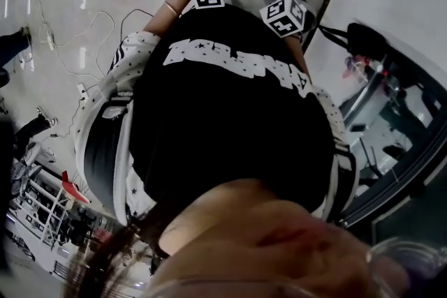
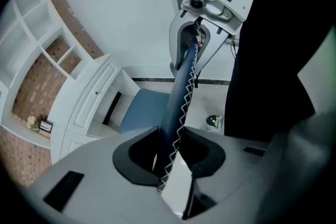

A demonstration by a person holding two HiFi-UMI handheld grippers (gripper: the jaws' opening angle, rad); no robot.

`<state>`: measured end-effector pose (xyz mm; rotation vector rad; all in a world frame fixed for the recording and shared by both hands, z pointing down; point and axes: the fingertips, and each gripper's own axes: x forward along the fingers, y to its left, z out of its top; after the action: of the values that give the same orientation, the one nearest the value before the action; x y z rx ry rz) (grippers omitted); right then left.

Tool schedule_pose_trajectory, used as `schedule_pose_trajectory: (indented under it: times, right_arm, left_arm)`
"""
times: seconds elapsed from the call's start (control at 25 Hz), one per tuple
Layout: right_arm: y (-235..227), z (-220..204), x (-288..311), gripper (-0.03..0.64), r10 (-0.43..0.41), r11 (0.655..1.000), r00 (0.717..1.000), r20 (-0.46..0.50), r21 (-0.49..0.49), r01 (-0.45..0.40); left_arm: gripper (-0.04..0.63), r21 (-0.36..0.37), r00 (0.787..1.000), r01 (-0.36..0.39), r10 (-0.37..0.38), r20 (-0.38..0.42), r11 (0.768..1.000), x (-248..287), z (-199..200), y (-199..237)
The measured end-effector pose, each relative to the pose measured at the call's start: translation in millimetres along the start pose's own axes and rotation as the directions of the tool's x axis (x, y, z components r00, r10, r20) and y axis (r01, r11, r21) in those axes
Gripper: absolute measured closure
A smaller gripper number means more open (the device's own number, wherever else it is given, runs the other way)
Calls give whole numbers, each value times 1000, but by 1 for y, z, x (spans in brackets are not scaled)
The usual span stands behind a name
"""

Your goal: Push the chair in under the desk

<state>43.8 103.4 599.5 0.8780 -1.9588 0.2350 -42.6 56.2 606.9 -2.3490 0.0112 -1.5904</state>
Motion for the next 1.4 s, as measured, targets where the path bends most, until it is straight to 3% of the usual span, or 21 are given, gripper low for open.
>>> schedule_pose_trajectory:
  times: [0.52,1.12,1.4]
  right_arm:
    - [-34,18,25,486,-39,998,999,-32,49,41]
    - [-44,-3,-1,477,-86,991,994,-73,96,93]
    - [-58,15,20,468,-104,986,989,-102,123,116]
  left_arm:
    - [462,37,1000,14,-15,26,999,13,-9,44]
    - [462,96,997,39,-45,69,995,7,27,36]
    - [462,119,992,76,-87,96,990,13,10,59]
